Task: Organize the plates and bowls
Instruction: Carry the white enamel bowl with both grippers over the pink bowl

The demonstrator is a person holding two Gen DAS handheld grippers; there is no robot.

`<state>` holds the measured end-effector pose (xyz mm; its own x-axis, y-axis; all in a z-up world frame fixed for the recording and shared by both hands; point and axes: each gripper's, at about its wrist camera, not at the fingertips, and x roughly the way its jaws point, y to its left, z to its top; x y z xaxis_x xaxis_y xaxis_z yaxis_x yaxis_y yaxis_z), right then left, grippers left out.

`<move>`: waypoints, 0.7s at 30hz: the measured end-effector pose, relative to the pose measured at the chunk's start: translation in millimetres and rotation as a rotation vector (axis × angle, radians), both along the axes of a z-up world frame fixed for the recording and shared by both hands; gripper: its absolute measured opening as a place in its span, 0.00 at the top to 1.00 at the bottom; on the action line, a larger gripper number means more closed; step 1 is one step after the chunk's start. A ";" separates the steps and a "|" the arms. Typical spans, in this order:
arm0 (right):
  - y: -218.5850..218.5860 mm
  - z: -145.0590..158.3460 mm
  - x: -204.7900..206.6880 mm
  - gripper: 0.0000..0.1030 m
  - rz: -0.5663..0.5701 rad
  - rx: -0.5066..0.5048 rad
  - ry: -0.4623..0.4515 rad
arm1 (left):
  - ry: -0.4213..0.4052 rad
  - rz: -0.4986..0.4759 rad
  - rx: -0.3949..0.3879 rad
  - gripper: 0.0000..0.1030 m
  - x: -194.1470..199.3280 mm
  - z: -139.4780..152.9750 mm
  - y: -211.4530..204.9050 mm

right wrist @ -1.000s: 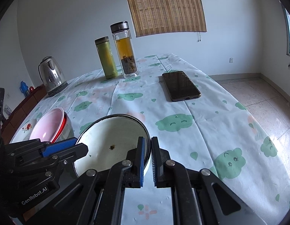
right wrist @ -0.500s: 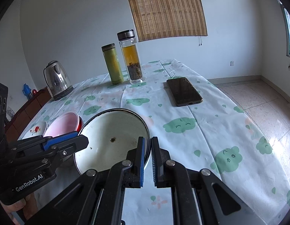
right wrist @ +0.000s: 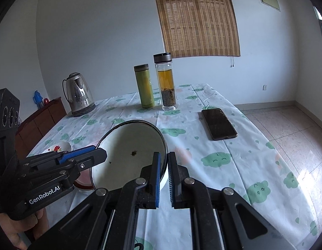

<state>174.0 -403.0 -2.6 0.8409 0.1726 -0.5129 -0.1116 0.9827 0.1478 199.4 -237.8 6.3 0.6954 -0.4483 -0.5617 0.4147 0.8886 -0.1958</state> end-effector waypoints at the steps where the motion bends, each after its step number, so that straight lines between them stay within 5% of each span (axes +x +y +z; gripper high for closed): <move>1: 2.9 1.2 0.3 0.92 0.004 -0.004 -0.003 | 0.000 0.004 -0.007 0.86 0.5 0.8 3.3; 21: 45.4 9.7 6.8 0.91 0.065 -0.037 -0.023 | -0.062 0.101 -0.045 0.86 -2.4 16.1 45.1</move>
